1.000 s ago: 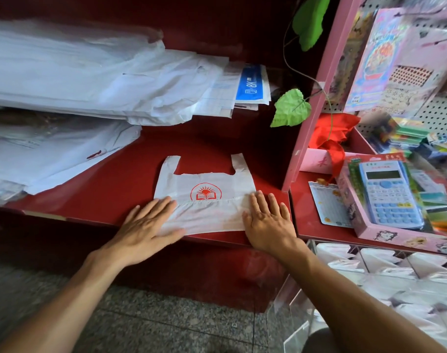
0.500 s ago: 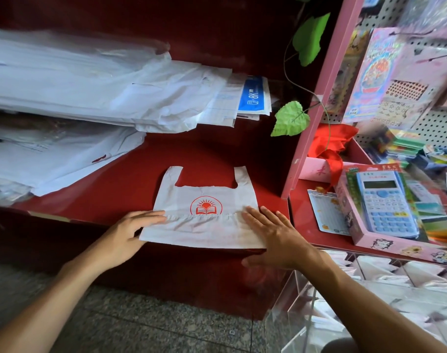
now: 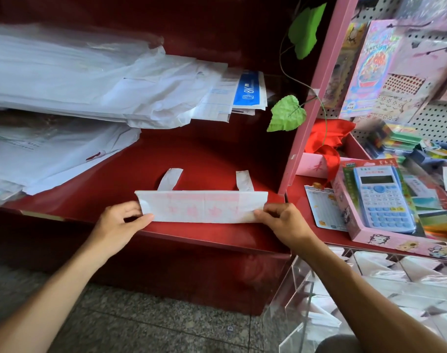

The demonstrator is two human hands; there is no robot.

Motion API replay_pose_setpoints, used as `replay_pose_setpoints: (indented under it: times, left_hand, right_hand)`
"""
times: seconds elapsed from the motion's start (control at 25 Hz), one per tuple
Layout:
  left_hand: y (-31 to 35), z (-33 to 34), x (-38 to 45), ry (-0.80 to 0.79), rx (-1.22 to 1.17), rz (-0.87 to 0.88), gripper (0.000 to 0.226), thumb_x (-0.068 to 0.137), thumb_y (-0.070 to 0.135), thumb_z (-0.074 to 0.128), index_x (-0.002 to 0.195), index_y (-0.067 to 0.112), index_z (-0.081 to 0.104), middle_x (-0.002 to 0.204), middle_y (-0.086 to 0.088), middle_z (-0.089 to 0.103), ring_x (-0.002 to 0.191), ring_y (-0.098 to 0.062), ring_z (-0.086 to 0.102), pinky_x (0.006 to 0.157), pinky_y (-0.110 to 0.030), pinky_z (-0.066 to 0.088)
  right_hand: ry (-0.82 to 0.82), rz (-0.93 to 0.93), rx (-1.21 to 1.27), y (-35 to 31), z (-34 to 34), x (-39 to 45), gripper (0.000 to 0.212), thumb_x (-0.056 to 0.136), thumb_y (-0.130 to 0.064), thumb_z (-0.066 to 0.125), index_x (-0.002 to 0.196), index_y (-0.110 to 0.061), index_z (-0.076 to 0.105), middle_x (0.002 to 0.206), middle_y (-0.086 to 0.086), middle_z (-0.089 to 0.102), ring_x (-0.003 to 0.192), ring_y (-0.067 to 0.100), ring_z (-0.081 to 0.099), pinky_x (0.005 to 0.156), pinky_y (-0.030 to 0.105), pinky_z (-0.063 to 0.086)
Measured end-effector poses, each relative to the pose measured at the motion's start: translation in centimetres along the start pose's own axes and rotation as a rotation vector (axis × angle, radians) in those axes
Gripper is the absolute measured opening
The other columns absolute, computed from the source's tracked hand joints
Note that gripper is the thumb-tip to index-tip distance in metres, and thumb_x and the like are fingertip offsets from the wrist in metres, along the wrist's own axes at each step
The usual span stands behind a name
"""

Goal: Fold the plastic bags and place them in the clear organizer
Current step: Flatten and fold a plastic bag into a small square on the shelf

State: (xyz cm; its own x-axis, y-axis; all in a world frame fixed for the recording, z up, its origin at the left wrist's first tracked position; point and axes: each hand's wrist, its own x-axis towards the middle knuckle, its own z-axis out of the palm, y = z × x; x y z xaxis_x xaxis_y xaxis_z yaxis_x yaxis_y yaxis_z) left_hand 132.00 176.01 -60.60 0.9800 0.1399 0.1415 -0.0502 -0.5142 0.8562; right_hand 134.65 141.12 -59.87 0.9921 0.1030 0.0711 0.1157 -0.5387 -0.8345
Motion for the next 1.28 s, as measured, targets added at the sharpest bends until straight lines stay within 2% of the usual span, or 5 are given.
replay_pose_setpoints:
  times: [0.52, 0.72, 0.88, 1.0, 1.28]
  left_hand:
    - [0.2, 1.3, 0.7, 0.128, 0.157, -0.081, 0.01, 0.084, 0.02, 0.074, 0.087, 0.023, 0.064, 0.071, 0.004, 0.071, 0.07, -0.015, 0.061, 0.067, -0.028, 0.044]
    - [2.0, 2.0, 1.2, 0.267, 0.322, 0.149, 0.01, 0.086, 0.009, 0.067, 0.09, 0.018, 0.068, 0.091, 0.002, 0.067, 0.087, -0.023, 0.062, 0.08, -0.036, 0.049]
    - [3.9, 6.4, 1.4, -0.07, 0.437, 0.411, 0.037, 0.092, 0.01, 0.053, 0.129, 0.009, 0.061, 0.134, -0.005, 0.06, 0.124, -0.021, 0.052, 0.107, -0.022, 0.031]
    - [3.0, 8.7, 1.6, -0.258, 0.587, 0.333, 0.062, 0.098, 0.04, 0.026, 0.152, 0.011, 0.034, 0.16, -0.004, 0.031, 0.148, -0.018, 0.024, 0.121, -0.031, 0.014]
    - [1.5, 6.0, 2.5, -0.306, 0.862, 0.008, 0.066, 0.101, 0.059, 0.013, 0.158, 0.03, -0.004, 0.164, 0.009, -0.014, 0.15, -0.011, -0.014, 0.121, -0.042, -0.008]
  right_hand:
    - [0.263, 0.231, -0.291, -1.5, 1.7, 1.4, 0.013, 0.086, -0.031, 0.067, 0.08, -0.019, 0.065, 0.075, -0.004, 0.062, 0.077, 0.021, 0.063, 0.057, 0.026, 0.039]
    - [0.42, -0.11, -0.604, -3.7, 3.5, 1.1, 0.02, 0.092, -0.029, 0.055, 0.103, -0.014, 0.062, 0.103, 0.005, 0.061, 0.096, 0.031, 0.053, 0.08, 0.041, 0.04]
    - [0.03, -0.292, -0.628, -5.9, 8.4, 2.1, 0.049, 0.092, -0.024, 0.032, 0.132, -0.009, 0.055, 0.14, 0.011, 0.052, 0.128, 0.037, 0.045, 0.101, 0.044, 0.038]
    - [-0.227, -0.122, -0.684, -4.4, 9.9, 2.5, 0.059, 0.104, -0.038, 0.023, 0.157, -0.014, 0.015, 0.166, 0.004, 0.006, 0.152, 0.025, 0.0, 0.122, 0.041, 0.002]
    - [-0.18, 0.102, -0.798, -2.4, 6.8, 2.3, 0.076, 0.101, -0.06, 0.012, 0.157, -0.012, -0.006, 0.164, 0.006, -0.014, 0.151, 0.021, -0.015, 0.121, 0.04, -0.01]
